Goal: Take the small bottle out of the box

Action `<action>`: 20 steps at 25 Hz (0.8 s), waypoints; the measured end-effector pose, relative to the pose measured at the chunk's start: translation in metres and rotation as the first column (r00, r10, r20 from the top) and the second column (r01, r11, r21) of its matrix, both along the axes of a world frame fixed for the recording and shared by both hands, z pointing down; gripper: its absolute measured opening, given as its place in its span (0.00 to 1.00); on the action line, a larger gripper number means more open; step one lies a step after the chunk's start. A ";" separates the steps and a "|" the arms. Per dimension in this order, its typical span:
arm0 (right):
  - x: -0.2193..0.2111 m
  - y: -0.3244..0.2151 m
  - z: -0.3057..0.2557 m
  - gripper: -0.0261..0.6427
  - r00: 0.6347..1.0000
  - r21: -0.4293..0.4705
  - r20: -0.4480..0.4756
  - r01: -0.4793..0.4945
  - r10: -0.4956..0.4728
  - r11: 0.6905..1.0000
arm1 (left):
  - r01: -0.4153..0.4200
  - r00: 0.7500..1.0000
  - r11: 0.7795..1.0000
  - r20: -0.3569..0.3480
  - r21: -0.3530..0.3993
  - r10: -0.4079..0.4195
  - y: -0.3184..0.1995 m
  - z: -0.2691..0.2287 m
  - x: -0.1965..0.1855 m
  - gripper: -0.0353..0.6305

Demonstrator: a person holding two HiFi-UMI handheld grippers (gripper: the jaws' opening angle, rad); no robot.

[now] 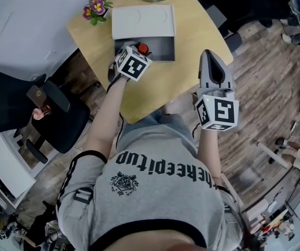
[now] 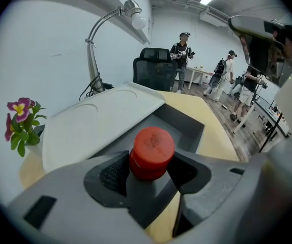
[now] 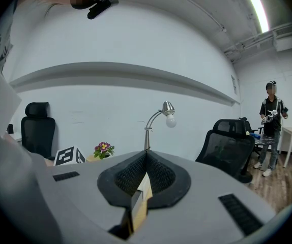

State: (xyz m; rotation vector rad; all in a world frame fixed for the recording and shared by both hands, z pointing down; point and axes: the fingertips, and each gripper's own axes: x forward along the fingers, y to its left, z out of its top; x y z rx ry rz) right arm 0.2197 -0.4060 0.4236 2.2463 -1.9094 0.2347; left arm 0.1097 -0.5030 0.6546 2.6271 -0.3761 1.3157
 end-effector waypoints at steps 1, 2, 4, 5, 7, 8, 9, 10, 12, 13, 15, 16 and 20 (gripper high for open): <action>0.000 0.000 0.000 0.04 1.000 0.000 -0.001 -0.001 0.001 1.000 | 0.005 1.000 1.000 0.000 0.000 -0.005 0.000 0.001 0.000 0.40; 0.000 0.000 0.000 0.04 1.000 0.000 -0.001 -0.001 0.001 1.000 | 0.007 1.000 1.000 -0.001 0.001 -0.007 -0.001 0.002 0.000 0.40; 0.000 -0.001 0.000 0.04 1.000 0.000 0.000 -0.002 0.002 1.000 | 0.004 1.000 1.000 -0.003 0.007 -0.004 -0.002 0.002 0.000 0.39; 0.000 -0.001 0.000 0.04 1.000 0.000 -0.001 -0.002 0.002 1.000 | 0.002 1.000 1.000 -0.005 0.011 -0.002 -0.002 0.002 0.000 0.39; 0.000 -0.001 -0.001 0.04 1.000 0.002 -0.002 -0.001 0.001 1.000 | -0.001 1.000 1.000 -0.011 0.022 0.002 -0.002 0.001 0.000 0.39; 0.000 -0.001 -0.002 0.04 1.000 0.003 -0.002 0.000 0.000 1.000 | -0.002 1.000 1.000 -0.014 0.030 0.003 -0.002 0.000 0.000 0.39; -0.001 -0.001 -0.002 0.04 1.000 0.004 -0.003 0.002 -0.002 1.000 | -0.003 1.000 0.999 -0.017 0.040 0.004 -0.002 -0.001 0.000 0.39; -0.001 -0.001 -0.003 0.04 1.000 0.006 -0.003 0.004 -0.004 1.000 | -0.003 1.000 0.999 -0.022 0.053 0.004 -0.003 -0.004 0.000 0.39; -0.003 -0.001 -0.004 0.04 1.000 0.011 -0.003 0.010 -0.010 1.000 | 0.008 0.999 0.997 -0.039 0.074 -0.005 -0.005 -0.011 0.001 0.39; -0.004 -0.001 -0.005 0.04 1.000 0.013 -0.003 0.014 -0.014 1.000 | 0.022 0.999 0.997 -0.052 0.073 -0.018 -0.005 -0.015 0.001 0.39; -0.006 -0.001 -0.006 0.04 1.000 0.020 -0.002 0.023 -0.023 1.000 | 0.058 0.996 0.997 -0.076 0.043 -0.055 -0.005 -0.022 0.000 0.39; -0.007 -0.001 -0.007 0.04 1.000 0.022 -0.003 0.027 -0.027 0.999 | 0.074 0.994 0.997 -0.082 0.023 -0.072 -0.004 -0.024 -0.001 0.39; -0.011 -0.002 -0.011 0.04 0.999 0.031 -0.004 0.051 -0.051 0.998 | 0.119 0.988 0.993 -0.100 -0.010 -0.119 0.001 -0.036 -0.008 0.39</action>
